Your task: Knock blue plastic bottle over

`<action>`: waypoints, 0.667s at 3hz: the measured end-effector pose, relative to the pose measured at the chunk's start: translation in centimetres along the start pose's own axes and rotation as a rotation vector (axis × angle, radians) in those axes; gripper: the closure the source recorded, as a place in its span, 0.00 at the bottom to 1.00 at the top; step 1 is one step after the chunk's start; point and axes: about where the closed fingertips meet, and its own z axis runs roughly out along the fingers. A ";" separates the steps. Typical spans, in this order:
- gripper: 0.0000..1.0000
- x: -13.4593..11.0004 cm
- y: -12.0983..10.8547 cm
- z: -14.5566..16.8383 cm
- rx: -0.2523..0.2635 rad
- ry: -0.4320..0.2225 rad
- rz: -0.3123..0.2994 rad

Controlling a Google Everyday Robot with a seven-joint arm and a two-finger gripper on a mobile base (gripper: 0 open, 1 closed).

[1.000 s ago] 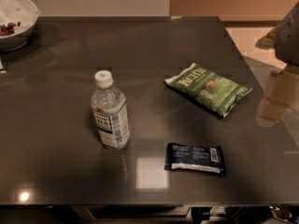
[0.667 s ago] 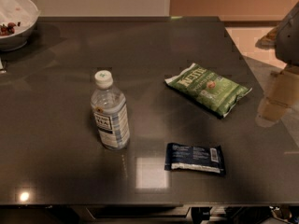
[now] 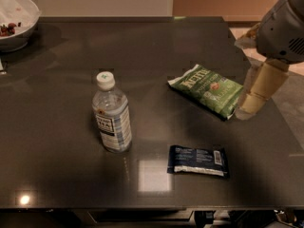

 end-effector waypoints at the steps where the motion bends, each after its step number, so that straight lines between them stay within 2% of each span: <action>1: 0.00 -3.2 0.2 1.8 -0.040 -0.126 -0.007; 2: 0.00 -6.7 1.7 3.3 -0.082 -0.254 -0.029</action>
Offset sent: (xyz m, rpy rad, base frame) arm -0.0075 0.1232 -0.0138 0.4080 0.0184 0.1740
